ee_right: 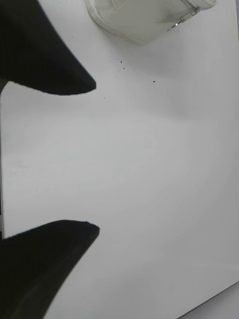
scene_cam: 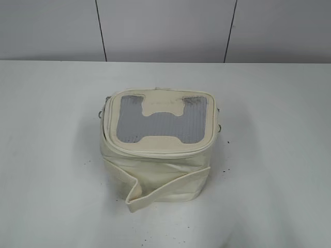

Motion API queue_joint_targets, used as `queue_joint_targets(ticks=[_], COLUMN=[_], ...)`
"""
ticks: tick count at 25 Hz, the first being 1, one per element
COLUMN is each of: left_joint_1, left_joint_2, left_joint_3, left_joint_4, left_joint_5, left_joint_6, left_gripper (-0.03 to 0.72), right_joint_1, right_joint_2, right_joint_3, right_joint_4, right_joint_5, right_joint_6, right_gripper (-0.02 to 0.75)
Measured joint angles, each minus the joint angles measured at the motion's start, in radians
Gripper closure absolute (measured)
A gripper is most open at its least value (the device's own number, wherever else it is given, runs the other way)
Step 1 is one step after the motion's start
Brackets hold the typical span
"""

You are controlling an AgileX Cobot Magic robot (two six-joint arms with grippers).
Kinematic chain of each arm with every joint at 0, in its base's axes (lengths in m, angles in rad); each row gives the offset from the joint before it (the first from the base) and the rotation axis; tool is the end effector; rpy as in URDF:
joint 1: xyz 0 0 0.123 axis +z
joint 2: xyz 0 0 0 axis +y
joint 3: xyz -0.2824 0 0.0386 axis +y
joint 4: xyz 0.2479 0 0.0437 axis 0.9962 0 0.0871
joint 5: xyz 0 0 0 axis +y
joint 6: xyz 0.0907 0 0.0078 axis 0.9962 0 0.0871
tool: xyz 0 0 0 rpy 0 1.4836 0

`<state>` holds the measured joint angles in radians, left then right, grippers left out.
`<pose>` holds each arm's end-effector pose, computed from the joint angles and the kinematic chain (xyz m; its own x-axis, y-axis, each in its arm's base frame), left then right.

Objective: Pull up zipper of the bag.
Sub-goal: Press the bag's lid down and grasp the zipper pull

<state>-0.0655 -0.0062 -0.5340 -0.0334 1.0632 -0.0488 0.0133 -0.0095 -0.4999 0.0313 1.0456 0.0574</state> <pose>-0.0102 -0.0020 0.2863 -0.4261 -0.0372 -0.9039 0.0643 0.9954 -0.0712 -0.0057 0.0024 0.2784 -0.4354 0.0672 -0.8977 -0.0059 0.9970 0.0775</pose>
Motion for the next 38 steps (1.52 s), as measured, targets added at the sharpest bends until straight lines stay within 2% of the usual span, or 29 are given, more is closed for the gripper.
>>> queue_joint_targets(ticks=[38], left_joint_1=[0.0], left_joint_2=[0.0], left_joint_3=[0.0], left_joint_4=[0.0], left_joint_5=[0.0], left_joint_6=[0.0], left_gripper=[0.449], right_joint_1=[0.0], right_joint_2=[0.0], right_joint_3=[0.0], right_joint_4=[0.0], right_joint_5=[0.0], right_joint_6=[0.0], right_gripper=[0.153])
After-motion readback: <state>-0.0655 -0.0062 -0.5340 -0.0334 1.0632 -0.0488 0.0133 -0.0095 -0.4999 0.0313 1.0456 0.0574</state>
